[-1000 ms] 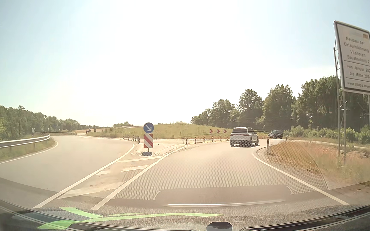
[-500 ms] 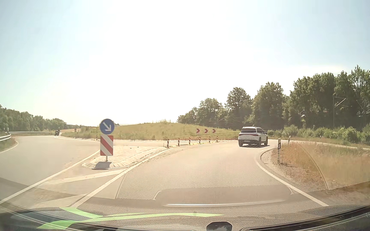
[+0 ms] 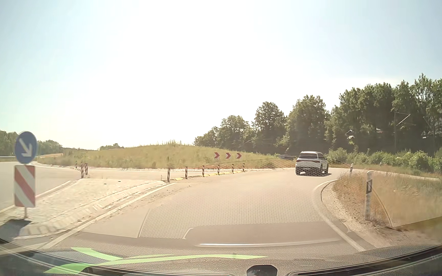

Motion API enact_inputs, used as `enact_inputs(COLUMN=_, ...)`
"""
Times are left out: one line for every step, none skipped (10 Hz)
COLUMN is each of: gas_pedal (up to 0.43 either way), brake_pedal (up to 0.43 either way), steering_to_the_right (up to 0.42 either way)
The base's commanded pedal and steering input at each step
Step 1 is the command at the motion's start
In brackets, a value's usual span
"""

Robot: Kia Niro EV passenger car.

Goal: Follow the waypoints while adhering to traffic rules and regulations

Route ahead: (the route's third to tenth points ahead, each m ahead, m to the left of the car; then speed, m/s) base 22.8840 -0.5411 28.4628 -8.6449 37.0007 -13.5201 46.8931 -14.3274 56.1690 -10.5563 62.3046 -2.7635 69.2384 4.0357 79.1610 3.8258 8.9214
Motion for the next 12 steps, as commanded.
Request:
enact_inputs(gas_pedal=0.079, brake_pedal=0.000, steering_to_the_right=0.067)
enact_inputs(gas_pedal=0.087, brake_pedal=0.000, steering_to_the_right=0.070)
enact_inputs(gas_pedal=0.087, brake_pedal=0.000, steering_to_the_right=0.072)
enact_inputs(gas_pedal=0.087, brake_pedal=0.000, steering_to_the_right=0.076)
enact_inputs(gas_pedal=0.098, brake_pedal=0.000, steering_to_the_right=0.079)
enact_inputs(gas_pedal=0.098, brake_pedal=0.000, steering_to_the_right=0.083)
enact_inputs(gas_pedal=0.098, brake_pedal=0.000, steering_to_the_right=0.087)
enact_inputs(gas_pedal=0.118, brake_pedal=0.000, steering_to_the_right=0.093)
enact_inputs(gas_pedal=0.130, brake_pedal=0.000, steering_to_the_right=0.097)
enact_inputs(gas_pedal=0.130, brake_pedal=0.000, steering_to_the_right=0.100)
enact_inputs(gas_pedal=0.130, brake_pedal=0.000, steering_to_the_right=0.102)
enact_inputs(gas_pedal=0.130, brake_pedal=0.000, steering_to_the_right=0.103)
